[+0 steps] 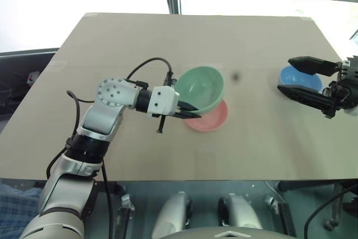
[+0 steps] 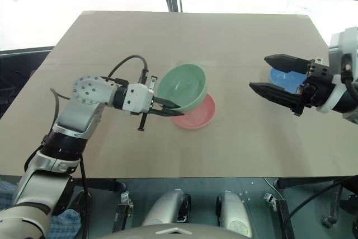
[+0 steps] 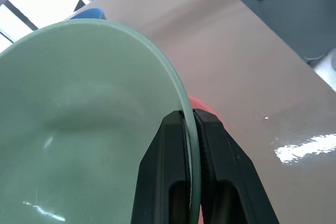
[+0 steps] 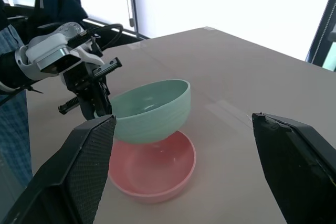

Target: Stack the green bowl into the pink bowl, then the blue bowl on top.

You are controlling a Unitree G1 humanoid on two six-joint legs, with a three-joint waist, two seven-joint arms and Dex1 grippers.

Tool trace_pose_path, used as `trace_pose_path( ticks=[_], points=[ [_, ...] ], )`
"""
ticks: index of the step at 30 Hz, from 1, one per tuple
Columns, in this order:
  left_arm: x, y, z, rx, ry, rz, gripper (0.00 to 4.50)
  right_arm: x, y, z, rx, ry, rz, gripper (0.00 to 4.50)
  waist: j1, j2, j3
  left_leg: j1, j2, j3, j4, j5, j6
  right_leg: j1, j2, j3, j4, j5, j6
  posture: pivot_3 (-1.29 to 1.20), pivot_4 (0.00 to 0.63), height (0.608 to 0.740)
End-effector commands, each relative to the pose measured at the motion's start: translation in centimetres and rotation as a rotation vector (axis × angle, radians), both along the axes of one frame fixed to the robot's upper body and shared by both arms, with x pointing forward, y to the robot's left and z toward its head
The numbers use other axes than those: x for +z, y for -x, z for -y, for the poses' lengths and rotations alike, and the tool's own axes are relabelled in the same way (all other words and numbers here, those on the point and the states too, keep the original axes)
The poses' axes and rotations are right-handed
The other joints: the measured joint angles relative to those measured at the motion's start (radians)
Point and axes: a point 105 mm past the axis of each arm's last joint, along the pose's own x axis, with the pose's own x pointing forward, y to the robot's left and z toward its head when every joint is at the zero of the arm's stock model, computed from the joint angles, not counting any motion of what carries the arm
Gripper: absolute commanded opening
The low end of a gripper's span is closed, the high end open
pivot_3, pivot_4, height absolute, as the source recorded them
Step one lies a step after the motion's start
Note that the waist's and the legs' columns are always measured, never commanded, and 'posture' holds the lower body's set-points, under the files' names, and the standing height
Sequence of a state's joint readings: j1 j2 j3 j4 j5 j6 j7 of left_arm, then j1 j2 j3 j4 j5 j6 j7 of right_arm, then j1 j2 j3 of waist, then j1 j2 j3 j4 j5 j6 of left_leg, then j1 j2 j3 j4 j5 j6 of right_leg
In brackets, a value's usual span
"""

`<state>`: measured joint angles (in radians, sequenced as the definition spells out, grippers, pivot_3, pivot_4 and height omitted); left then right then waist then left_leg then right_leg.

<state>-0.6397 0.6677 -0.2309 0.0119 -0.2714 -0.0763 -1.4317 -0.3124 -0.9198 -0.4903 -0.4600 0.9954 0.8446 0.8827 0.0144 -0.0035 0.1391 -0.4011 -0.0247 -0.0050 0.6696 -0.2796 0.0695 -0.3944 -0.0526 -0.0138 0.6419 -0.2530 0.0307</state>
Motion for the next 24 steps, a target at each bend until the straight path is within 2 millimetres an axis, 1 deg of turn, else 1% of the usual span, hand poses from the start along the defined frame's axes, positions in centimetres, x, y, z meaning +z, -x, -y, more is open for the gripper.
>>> trace_pose_path(
  ticks=[1,8,16,18,20,21,22,24],
  points=[
    [0.38,0.27,0.35,-0.043,-0.009,0.034,0.05,1.26,0.73,0.13,-0.014,0.010,0.075,4.37,0.000,0.000,0.000,0.000,0.000,0.000,0.000,0.000,0.000,0.000,0.000,0.000,0.000,0.000,0.000,0.00,0.150,0.740],
    [0.23,0.18,0.83,-0.069,0.003,0.041,0.05,1.07,0.81,0.24,-0.029,0.019,0.071,4.37,0.000,0.000,0.000,0.000,0.000,0.000,0.001,0.000,0.000,0.000,0.001,0.000,0.000,0.000,0.000,0.00,0.150,0.740],
    [0.52,0.17,1.01,-0.078,0.034,0.031,0.05,0.97,0.75,0.35,-0.036,0.021,0.070,4.37,0.000,0.000,0.000,0.000,0.000,0.000,0.001,0.000,0.000,0.001,0.002,0.000,0.001,0.000,0.000,0.00,0.150,0.740],
    [0.33,0.21,0.89,-0.074,0.022,0.013,0.05,0.93,0.72,0.34,-0.035,0.021,0.069,4.37,0.000,0.000,0.000,0.000,0.000,0.000,0.001,0.000,0.000,0.000,0.003,0.000,0.001,0.000,0.000,0.00,0.150,0.740],
    [-0.40,0.56,0.34,-0.070,-0.044,-0.052,0.05,0.92,0.70,0.36,-0.035,0.021,0.068,4.37,0.000,0.000,0.000,0.000,0.000,0.000,0.001,0.000,0.000,0.001,0.003,0.000,0.001,0.000,0.000,0.00,0.150,0.740],
    [-0.36,0.54,0.28,-0.061,-0.042,-0.056,0.05,0.92,0.70,0.36,-0.034,0.021,0.068,4.37,0.000,0.000,0.000,0.000,0.000,0.000,0.001,0.000,0.000,0.001,0.003,0.000,0.001,0.000,0.000,0.00,0.150,0.740],
    [-0.24,0.56,0.30,-0.056,-0.035,-0.061,0.63,0.92,0.69,0.37,-0.034,0.021,0.067,4.37,0.000,0.000,0.000,0.000,0.000,0.000,0.001,0.000,0.000,0.001,0.003,0.000,0.001,0.000,0.000,0.00,0.150,0.740],
    [-0.05,0.55,0.39,-0.048,-0.022,-0.061,1.06,0.89,0.66,0.39,-0.034,0.022,0.066,4.37,0.000,0.000,0.000,0.001,0.000,0.000,0.002,0.000,0.000,0.001,0.003,0.000,0.001,0.000,0.000,0.00,0.150,0.740]
  ],
)
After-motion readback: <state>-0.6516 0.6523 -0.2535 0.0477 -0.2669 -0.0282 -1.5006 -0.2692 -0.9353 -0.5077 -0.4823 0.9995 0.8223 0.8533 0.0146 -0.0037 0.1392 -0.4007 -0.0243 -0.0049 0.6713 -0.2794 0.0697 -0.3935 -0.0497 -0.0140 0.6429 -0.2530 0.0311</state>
